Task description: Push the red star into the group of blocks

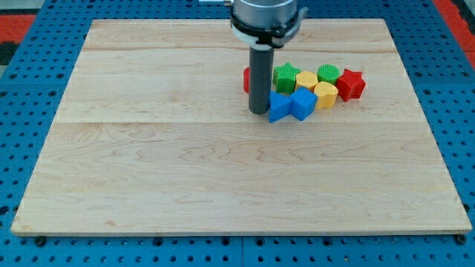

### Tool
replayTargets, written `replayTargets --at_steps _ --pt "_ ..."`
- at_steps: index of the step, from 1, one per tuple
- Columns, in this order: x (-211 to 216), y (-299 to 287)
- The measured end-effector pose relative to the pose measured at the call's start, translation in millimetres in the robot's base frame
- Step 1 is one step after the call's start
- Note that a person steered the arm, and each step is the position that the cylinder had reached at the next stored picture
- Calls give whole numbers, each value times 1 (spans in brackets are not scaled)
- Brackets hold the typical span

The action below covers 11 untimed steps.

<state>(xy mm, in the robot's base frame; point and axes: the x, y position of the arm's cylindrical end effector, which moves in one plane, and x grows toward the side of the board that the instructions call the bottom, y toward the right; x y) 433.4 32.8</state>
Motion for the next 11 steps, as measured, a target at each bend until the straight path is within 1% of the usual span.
replayTargets --at_steps 1,2,3,4,5,7,8,9,10,11 --pt "44 0" --pt "51 45" --pt "49 133" --pt "33 171" --pt "-4 195" --pt "-56 198" --pt "-76 185" --pt "-76 103" --pt "-78 35" --pt "-90 28"
